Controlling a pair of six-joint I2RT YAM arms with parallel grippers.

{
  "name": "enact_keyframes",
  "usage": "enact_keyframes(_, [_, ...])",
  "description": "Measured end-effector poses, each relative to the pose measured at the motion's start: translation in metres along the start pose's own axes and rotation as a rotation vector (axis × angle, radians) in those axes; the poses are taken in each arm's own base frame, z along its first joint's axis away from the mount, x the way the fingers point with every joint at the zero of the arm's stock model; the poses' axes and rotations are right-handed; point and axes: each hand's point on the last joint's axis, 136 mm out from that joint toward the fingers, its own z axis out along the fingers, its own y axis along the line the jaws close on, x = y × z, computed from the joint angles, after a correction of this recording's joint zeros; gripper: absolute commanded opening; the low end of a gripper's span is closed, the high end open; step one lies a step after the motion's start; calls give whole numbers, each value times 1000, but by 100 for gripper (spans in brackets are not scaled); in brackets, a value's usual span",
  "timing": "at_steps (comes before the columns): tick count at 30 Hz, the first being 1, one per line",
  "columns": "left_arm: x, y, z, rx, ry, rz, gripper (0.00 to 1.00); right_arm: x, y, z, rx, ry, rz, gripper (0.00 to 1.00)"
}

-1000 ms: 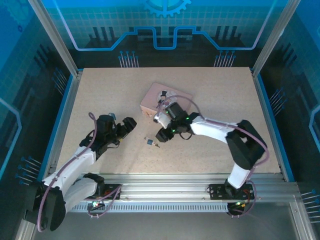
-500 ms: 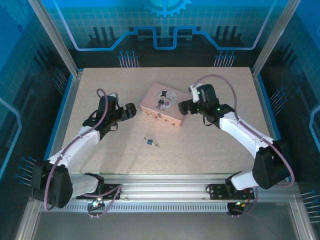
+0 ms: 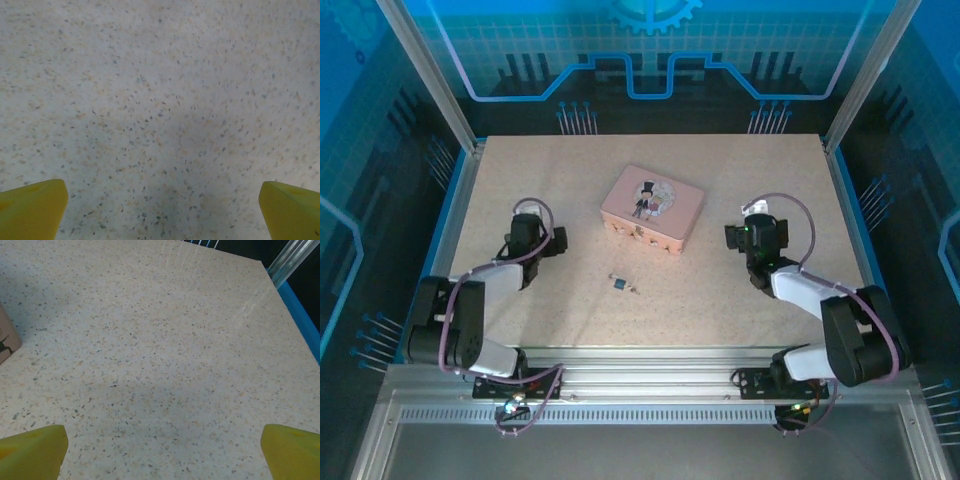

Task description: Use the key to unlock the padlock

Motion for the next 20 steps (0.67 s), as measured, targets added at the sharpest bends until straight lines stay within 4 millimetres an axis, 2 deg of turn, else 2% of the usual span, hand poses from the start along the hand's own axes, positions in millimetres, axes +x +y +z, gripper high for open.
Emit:
enact_keyframes(5, [4,-3,6,65,-134,13,99,25,-6,19,-51,4,44,100])
enact_keyframes(7, [5,-1,4,55,-155,12,99,23,-12,25,-75,-33,83,100])
enact_keyframes(9, [-7,-2,2,42,-206,15,99,22,-13,25,-83,-48,97,100])
enact_keyframes(13, [-25,-8,-4,40,-286,28,99,10,2,21,-138,-102,90,100])
enact_keyframes(15, [-30,-9,-6,36,-312,30,99,9,2,21,-156,-103,95,100])
enact_keyframes(20, [-34,-8,-7,26,-328,28,99,9,5,21,-189,-106,98,100])
